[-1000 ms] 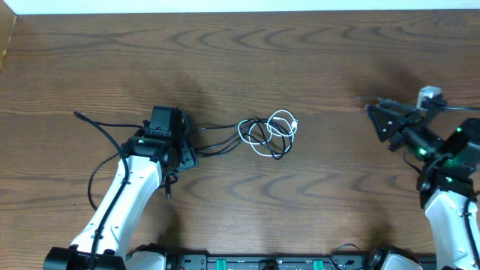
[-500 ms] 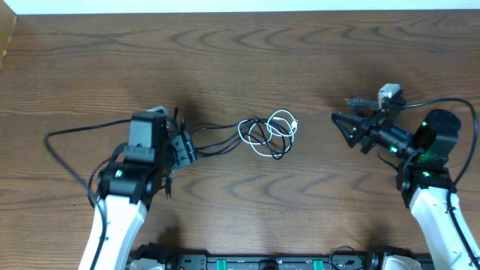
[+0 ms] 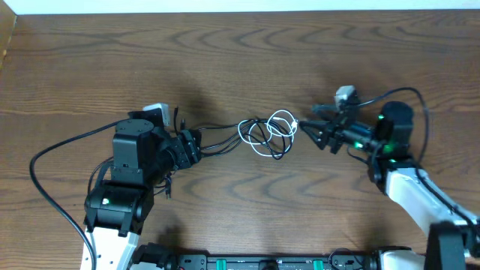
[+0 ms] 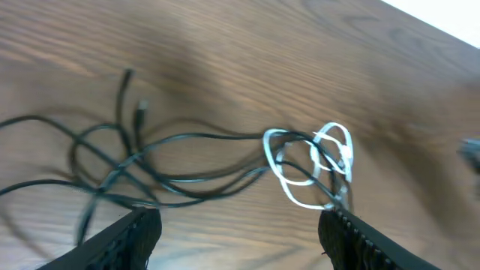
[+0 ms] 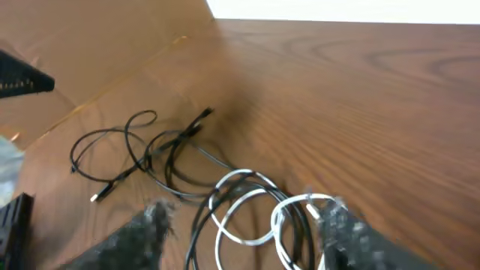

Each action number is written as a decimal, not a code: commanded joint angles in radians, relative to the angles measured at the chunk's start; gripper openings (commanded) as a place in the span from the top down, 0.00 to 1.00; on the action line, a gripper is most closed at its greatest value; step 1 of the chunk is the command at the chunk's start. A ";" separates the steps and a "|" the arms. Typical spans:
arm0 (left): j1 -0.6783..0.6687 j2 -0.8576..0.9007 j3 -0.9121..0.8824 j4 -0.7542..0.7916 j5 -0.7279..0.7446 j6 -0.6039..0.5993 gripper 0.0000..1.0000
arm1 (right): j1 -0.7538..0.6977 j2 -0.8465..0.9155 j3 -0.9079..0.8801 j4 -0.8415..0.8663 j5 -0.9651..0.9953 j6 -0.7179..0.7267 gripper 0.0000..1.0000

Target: Untangle cables

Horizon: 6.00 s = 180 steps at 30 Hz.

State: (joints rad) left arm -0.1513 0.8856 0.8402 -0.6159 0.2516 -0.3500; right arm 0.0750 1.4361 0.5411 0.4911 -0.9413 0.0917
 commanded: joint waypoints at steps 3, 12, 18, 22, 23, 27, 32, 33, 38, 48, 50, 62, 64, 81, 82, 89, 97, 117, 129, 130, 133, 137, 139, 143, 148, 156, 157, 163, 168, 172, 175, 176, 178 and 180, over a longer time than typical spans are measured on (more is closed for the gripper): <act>0.004 -0.005 0.024 0.000 0.100 0.016 0.28 | 0.093 0.121 0.006 0.039 0.113 -0.023 0.46; 0.004 0.022 0.021 -0.012 0.099 0.016 0.21 | 0.167 0.207 0.006 0.048 0.269 -0.023 0.61; 0.004 0.074 0.021 -0.027 0.100 0.016 0.21 | 0.190 0.214 0.006 0.030 0.376 -0.022 0.67; 0.004 0.105 0.021 -0.031 0.100 0.016 0.21 | 0.198 0.221 0.006 0.013 0.393 -0.018 0.67; 0.004 0.110 0.021 -0.031 0.100 0.016 0.21 | 0.199 0.221 0.006 0.009 0.393 -0.017 0.67; 0.004 0.127 0.021 -0.031 0.100 0.016 0.21 | 0.202 0.221 0.006 -0.035 0.394 0.029 0.58; 0.004 0.128 0.021 -0.031 0.100 0.016 0.20 | 0.202 0.221 0.006 -0.104 0.444 0.152 0.57; 0.004 0.128 0.021 -0.031 0.099 0.016 0.20 | 0.202 0.221 0.006 -0.114 0.457 0.168 0.57; 0.004 0.128 0.021 -0.032 0.099 0.016 0.12 | 0.202 0.221 0.006 -0.176 0.472 0.224 0.57; 0.004 0.128 0.021 -0.034 0.099 0.016 0.02 | 0.202 0.227 0.006 -0.217 0.472 0.245 0.57; 0.004 0.128 0.021 -0.034 0.099 0.016 0.02 | 0.203 0.236 0.006 -0.209 0.473 0.245 0.58; 0.004 0.128 0.021 -0.034 0.099 0.016 0.02 | 0.224 0.334 0.006 -0.109 0.482 0.320 0.57; 0.004 0.128 0.021 -0.034 0.099 0.016 0.02 | 0.233 0.353 0.006 -0.086 0.478 0.328 0.57; 0.004 0.128 0.021 -0.034 0.099 0.016 0.02 | 0.237 0.384 0.006 -0.007 0.467 0.341 0.99; 0.004 0.128 0.021 -0.034 0.099 0.016 0.02 | 0.233 0.383 0.006 -0.002 0.460 0.341 0.99; 0.004 0.128 0.021 -0.034 0.099 0.016 0.02 | 0.166 0.375 0.006 0.054 0.294 0.341 0.99; 0.004 0.128 0.021 -0.034 0.099 0.016 0.02 | 0.060 0.303 0.006 0.207 -0.036 0.342 0.99; 0.004 0.128 0.021 -0.034 0.099 0.016 0.02 | -0.046 -0.318 0.010 0.172 -0.071 0.415 0.99; 0.004 0.128 0.021 -0.034 0.099 0.016 0.02 | -0.315 -0.377 0.258 -0.355 -0.129 0.303 0.99; 0.004 0.128 0.021 -0.034 0.099 0.016 0.02 | -0.328 -0.370 0.309 -0.435 -0.128 0.264 0.99; 0.004 0.128 0.021 -0.034 0.099 0.016 0.02 | -0.349 -0.336 0.464 -0.687 -0.089 0.130 0.99; 0.004 0.128 0.021 -0.034 0.099 0.016 0.02 | -0.348 -0.266 0.675 -1.040 0.047 -0.047 0.99; 0.004 0.128 0.021 -0.034 0.099 0.016 0.02 | -0.348 -0.211 0.796 -1.234 0.115 -0.158 0.99; 0.004 0.128 0.021 -0.034 0.099 0.016 0.02 | -0.345 -0.119 0.964 -1.496 0.154 -0.304 0.99; 0.004 0.128 0.021 -0.034 0.099 0.016 0.02 | -0.298 -0.055 1.032 -1.597 0.158 -0.362 0.99; 0.004 0.128 0.021 -0.034 0.099 0.016 0.02 | -0.193 -0.031 1.030 -1.598 0.338 -0.362 0.99; 0.004 0.128 0.021 -0.034 0.099 0.016 0.02 | -0.184 -0.028 1.029 -1.600 0.357 -0.362 0.99; 0.004 0.128 0.021 -0.034 0.099 0.016 0.02 | -0.121 0.031 1.004 -1.637 0.378 -0.362 0.83; 0.004 0.128 0.021 -0.034 0.099 0.016 0.02 | -0.059 0.117 1.000 -1.698 0.379 -0.364 0.40; 0.004 0.128 0.021 -0.034 0.099 0.016 0.02 | -0.003 0.193 1.000 -1.714 0.399 -0.424 0.04; 0.004 0.128 0.021 -0.034 0.099 0.016 0.02 | 0.016 0.255 1.000 -1.678 0.442 -0.386 0.01; 0.004 0.128 0.021 -0.034 0.099 0.016 0.02 | 0.014 0.271 1.000 -1.661 0.460 -0.349 0.01; 0.004 0.128 0.021 -0.034 0.099 0.016 0.02 | 0.005 0.303 1.000 -1.621 0.512 -0.262 0.01; 0.004 0.128 0.021 -0.034 0.099 0.016 0.02 | -0.006 0.333 1.000 -1.587 0.546 -0.204 0.01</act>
State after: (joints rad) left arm -0.1513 1.0130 0.8402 -0.6472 0.3424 -0.3397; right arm 0.0845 1.7332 1.5452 -1.1198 -0.4759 -0.2264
